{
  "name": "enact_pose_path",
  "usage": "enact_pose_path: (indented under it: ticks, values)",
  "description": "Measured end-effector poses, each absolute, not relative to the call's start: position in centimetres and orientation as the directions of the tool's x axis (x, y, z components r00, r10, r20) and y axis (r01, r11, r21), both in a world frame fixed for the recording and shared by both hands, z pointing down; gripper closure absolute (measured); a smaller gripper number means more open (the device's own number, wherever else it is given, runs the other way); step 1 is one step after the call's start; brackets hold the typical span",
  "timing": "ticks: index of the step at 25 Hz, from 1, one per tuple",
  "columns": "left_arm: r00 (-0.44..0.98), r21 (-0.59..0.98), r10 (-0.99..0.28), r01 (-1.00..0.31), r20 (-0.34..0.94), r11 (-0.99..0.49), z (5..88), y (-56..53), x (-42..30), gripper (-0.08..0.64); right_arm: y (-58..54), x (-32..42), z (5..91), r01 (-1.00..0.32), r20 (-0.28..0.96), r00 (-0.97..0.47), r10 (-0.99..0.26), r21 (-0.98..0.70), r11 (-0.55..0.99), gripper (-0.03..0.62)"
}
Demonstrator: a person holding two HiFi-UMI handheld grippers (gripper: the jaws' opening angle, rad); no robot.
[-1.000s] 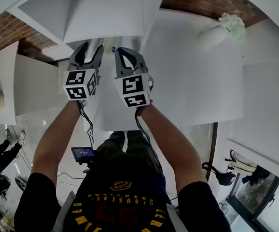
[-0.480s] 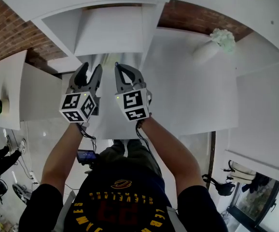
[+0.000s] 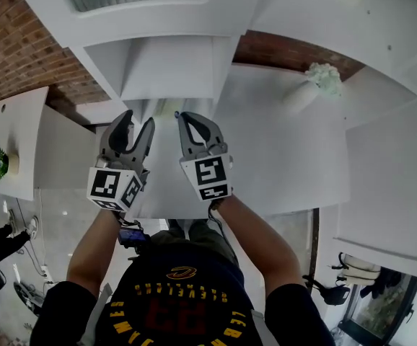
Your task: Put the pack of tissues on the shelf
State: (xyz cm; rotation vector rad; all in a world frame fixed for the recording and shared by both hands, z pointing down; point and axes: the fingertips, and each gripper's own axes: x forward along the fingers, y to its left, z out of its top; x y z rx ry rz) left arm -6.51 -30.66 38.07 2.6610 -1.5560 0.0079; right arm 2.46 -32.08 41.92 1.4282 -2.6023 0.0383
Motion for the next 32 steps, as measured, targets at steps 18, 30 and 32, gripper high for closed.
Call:
enact_pose_path:
  ticks: [18, 30, 32]
  values:
    - [0.589, 0.107, -0.804, -0.807, 0.079, -0.581, 35.8, -23.6, -3.9, 0.382, -26.6, 2.7, 34.4, -0.792, 0.096, -0.593, -0.799, 0.107, 0.601, 0.594]
    - [0.574, 0.042, -0.819, -0.819, 0.017, -0.573, 33.7, -23.0, -3.9, 0.555, -24.9, 3.4, 35.0, -0.829, 0.084, -0.557, -0.826, -0.002, 0.559, 0.594]
    - [0.571, 0.046, -0.821, -0.82, 0.02, -0.57, 33.7, -23.1, -4.2, 0.557, -24.8, 3.5, 35.3, -0.827, 0.094, -0.559, -0.824, -0.002, 0.562, 0.594]
